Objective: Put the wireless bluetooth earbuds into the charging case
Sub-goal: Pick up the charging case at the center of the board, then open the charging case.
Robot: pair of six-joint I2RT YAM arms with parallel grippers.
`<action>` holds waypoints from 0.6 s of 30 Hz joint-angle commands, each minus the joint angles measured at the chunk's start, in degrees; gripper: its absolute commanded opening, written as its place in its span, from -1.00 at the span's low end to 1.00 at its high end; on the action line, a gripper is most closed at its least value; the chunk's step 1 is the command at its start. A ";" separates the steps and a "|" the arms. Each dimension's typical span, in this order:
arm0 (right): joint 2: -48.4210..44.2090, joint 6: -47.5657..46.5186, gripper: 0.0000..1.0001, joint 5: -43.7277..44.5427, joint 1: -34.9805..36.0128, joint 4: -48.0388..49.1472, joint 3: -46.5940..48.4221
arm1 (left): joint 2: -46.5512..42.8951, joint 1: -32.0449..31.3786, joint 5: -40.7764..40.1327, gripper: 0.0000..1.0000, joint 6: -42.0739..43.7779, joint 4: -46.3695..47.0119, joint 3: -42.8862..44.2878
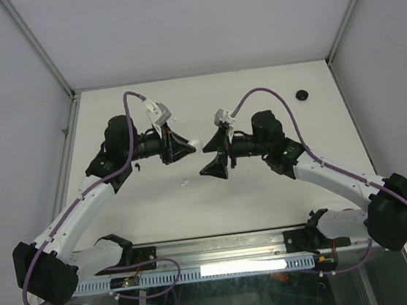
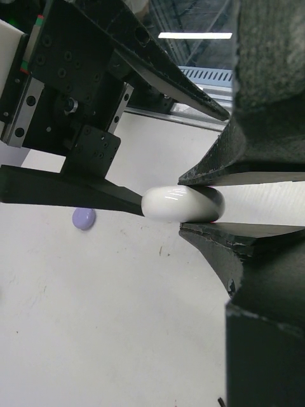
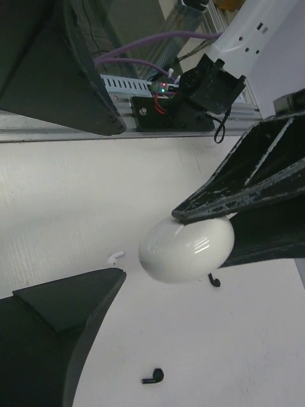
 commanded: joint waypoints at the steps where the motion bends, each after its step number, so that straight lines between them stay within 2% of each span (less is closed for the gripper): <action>1: -1.55 0.12 0.72 -7.55 -0.04 4.35 2.50 | -0.53 -0.33 4.88 -0.86 3.93 2.36 1.72; 9: -1.59 0.08 0.51 -5.42 -0.10 7.15 2.16 | -1.65 -0.35 10.45 -0.86 5.03 2.21 1.70; 14: -1.84 1.30 0.41 -7.04 -0.14 9.59 1.92 | -1.78 -0.36 12.69 -0.86 5.22 2.06 1.72; 18: -0.60 2.47 0.17 -9.87 -0.10 10.83 2.55 | -1.63 -0.35 14.09 -0.86 5.15 2.13 1.87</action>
